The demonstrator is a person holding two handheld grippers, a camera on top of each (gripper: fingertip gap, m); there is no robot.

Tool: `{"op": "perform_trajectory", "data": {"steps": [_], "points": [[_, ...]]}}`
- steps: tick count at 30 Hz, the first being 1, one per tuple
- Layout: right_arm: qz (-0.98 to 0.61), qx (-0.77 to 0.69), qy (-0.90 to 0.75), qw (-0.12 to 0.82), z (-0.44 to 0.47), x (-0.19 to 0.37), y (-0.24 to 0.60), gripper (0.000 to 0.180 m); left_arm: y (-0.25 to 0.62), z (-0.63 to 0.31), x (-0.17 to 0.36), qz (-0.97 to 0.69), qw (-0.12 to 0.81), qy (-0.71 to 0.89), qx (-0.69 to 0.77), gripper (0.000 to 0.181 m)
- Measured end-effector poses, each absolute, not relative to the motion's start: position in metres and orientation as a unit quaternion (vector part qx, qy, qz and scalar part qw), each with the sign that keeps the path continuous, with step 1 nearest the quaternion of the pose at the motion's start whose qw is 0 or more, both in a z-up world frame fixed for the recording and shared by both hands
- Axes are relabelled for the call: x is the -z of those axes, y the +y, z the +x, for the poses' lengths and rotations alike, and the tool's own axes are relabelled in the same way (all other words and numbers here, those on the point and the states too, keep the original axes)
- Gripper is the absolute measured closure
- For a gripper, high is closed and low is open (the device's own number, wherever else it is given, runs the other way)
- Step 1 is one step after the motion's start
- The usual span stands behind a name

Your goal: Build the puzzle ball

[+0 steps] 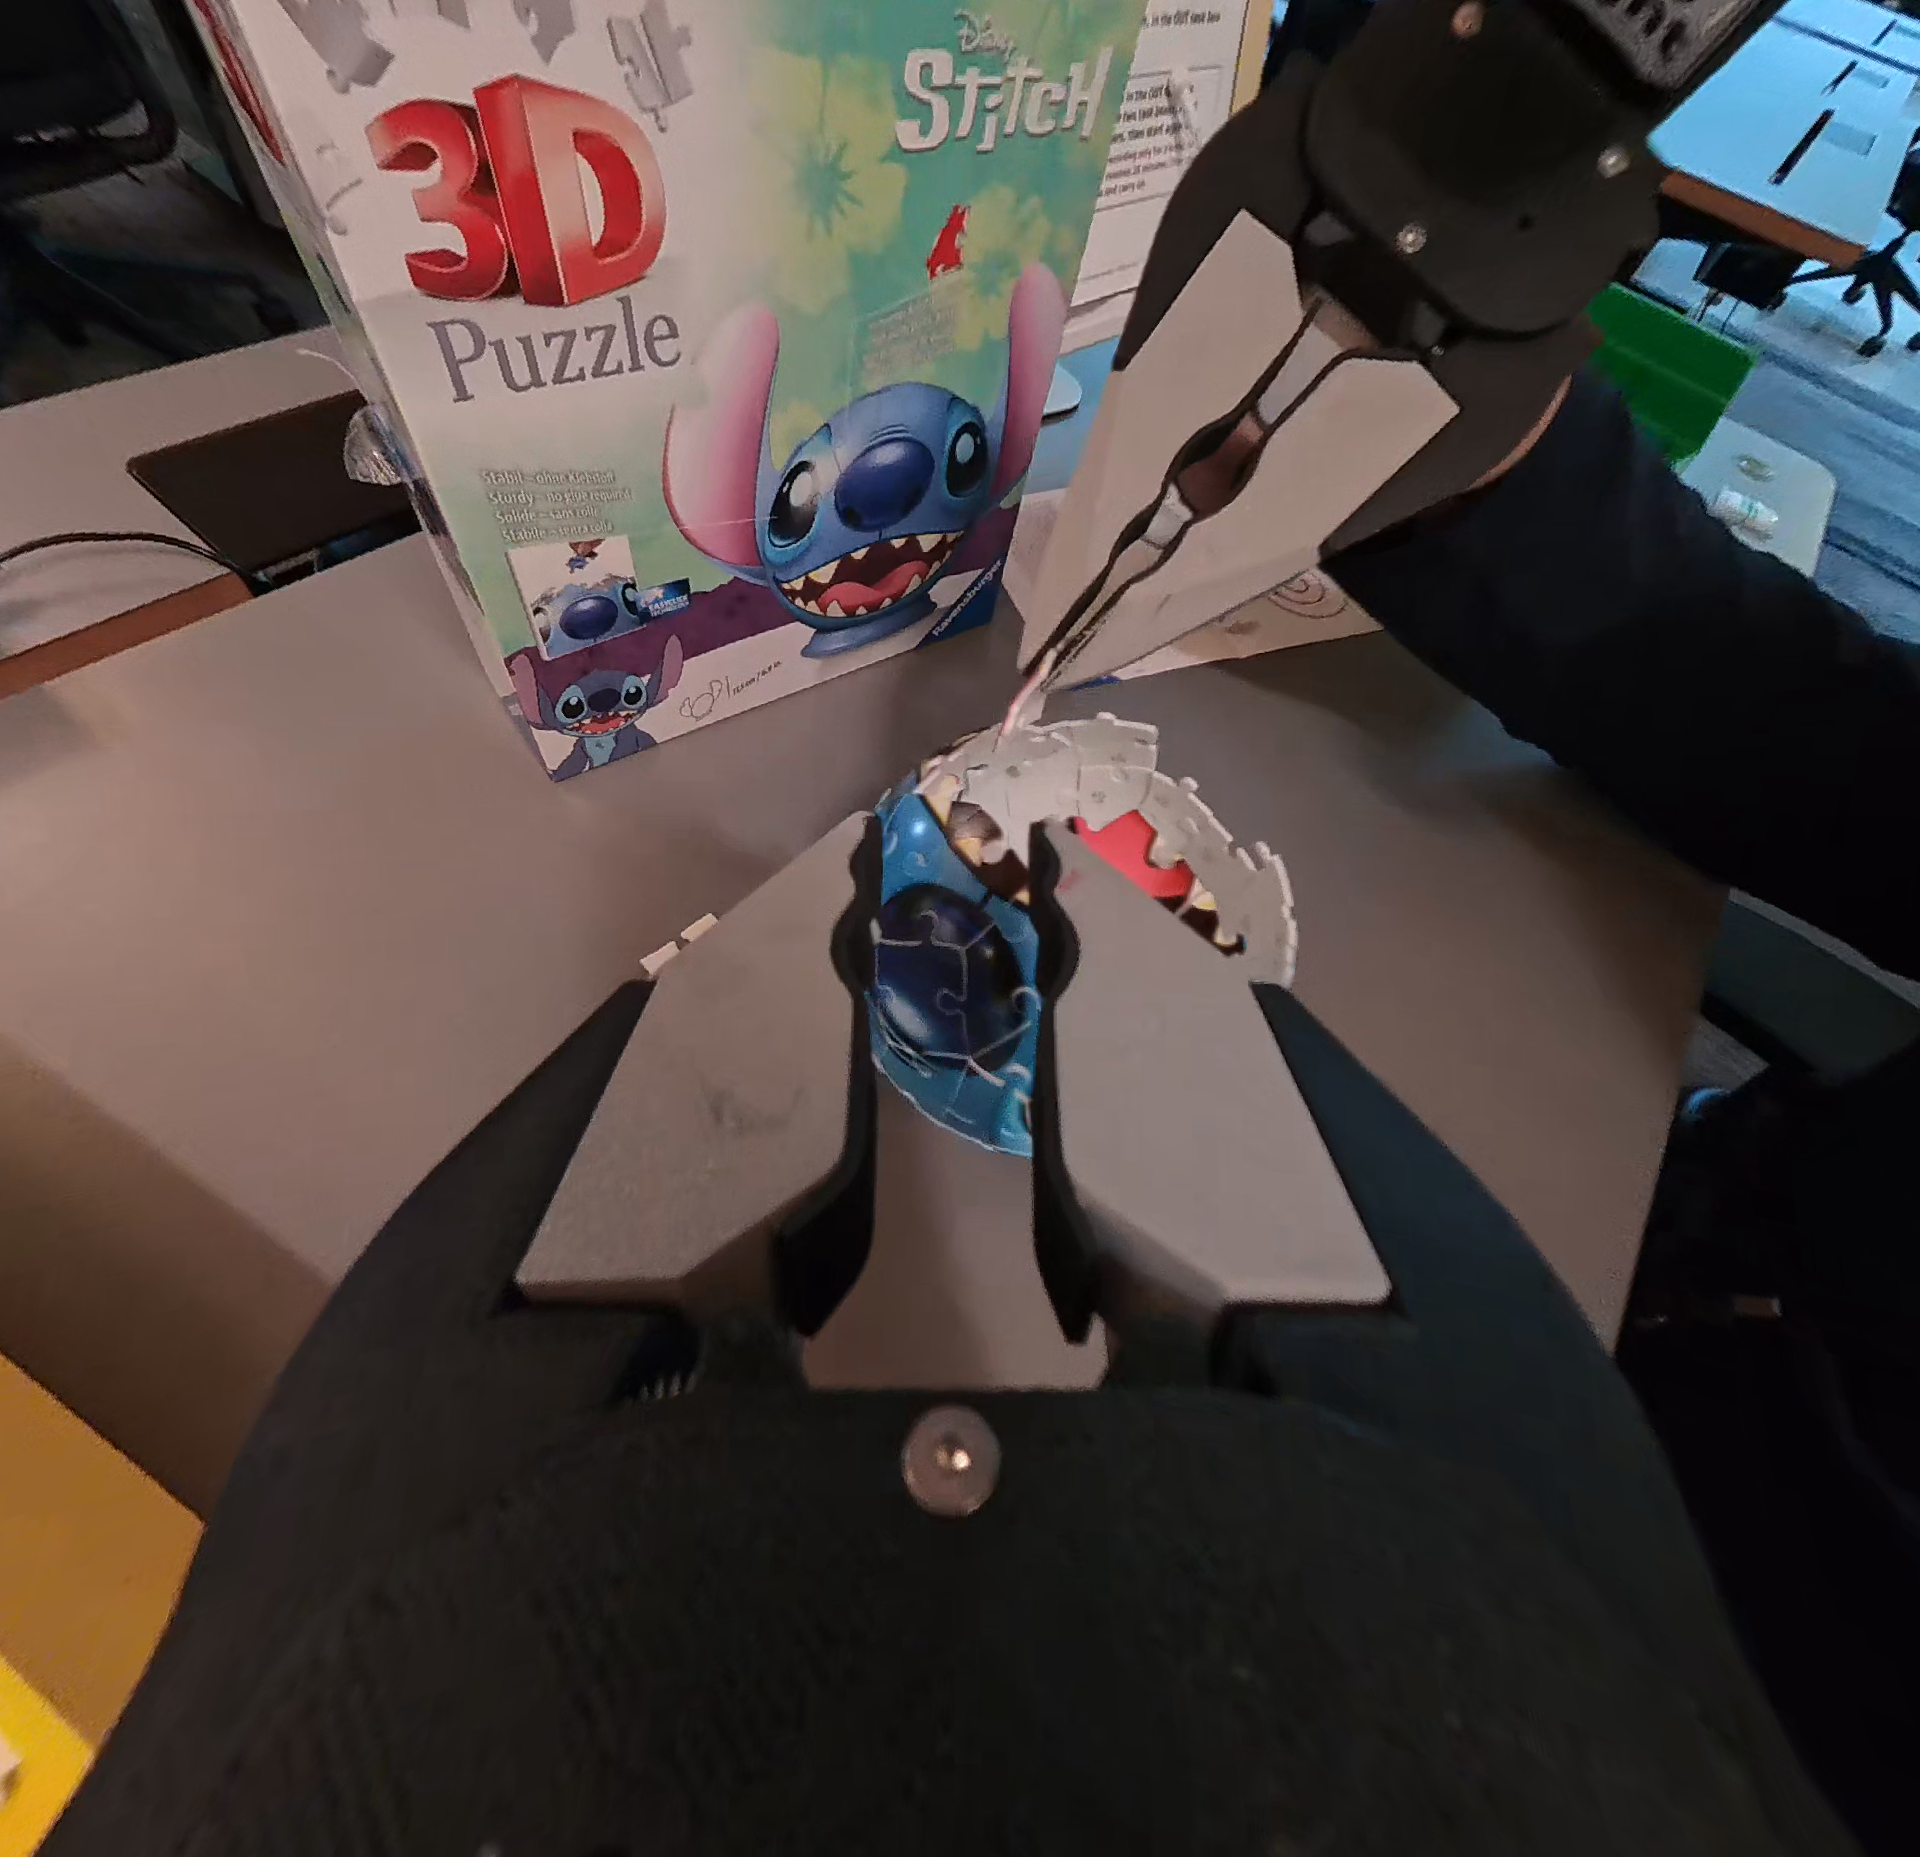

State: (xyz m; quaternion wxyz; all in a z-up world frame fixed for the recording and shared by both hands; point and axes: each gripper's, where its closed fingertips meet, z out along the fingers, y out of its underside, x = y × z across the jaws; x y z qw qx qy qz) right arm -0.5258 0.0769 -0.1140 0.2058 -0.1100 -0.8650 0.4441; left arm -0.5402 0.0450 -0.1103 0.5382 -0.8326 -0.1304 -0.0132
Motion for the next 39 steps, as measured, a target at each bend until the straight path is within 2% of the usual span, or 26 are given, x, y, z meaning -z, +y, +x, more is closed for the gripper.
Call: {"op": "perform_trajectory", "data": {"steps": [6,15,20,27,31,39], "points": [[-0.122,-0.448,-0.871,0.163,-0.531,0.119,0.076,0.18,0.053,-0.543,0.115,-0.835,0.536,-0.125,0.014,0.155],[-0.118,-0.455,-0.864,0.18,-0.527,0.107,0.078,0.18,0.066,-0.544,0.108,-0.844,0.526,-0.107,0.011,0.156],[-0.114,-0.458,-0.863,0.181,-0.523,0.102,0.075,0.18,0.075,-0.542,0.088,-0.855,0.514,-0.069,-0.006,0.156],[-0.115,-0.456,-0.864,0.182,-0.519,0.099,0.078,0.18,0.096,-0.54,0.024,-0.851,0.524,-0.01,-0.035,0.151],[-0.117,-0.458,-0.864,0.174,-0.517,0.096,0.08,0.18,0.094,-0.536,0.035,-0.865,0.5,0.003,-0.044,0.149],[-0.138,-0.492,-0.849,0.13,-0.518,0.089,0.09,0.18,0.101,-0.526,0.05,-0.879,0.476,0.025,0.0,0.157]]}}
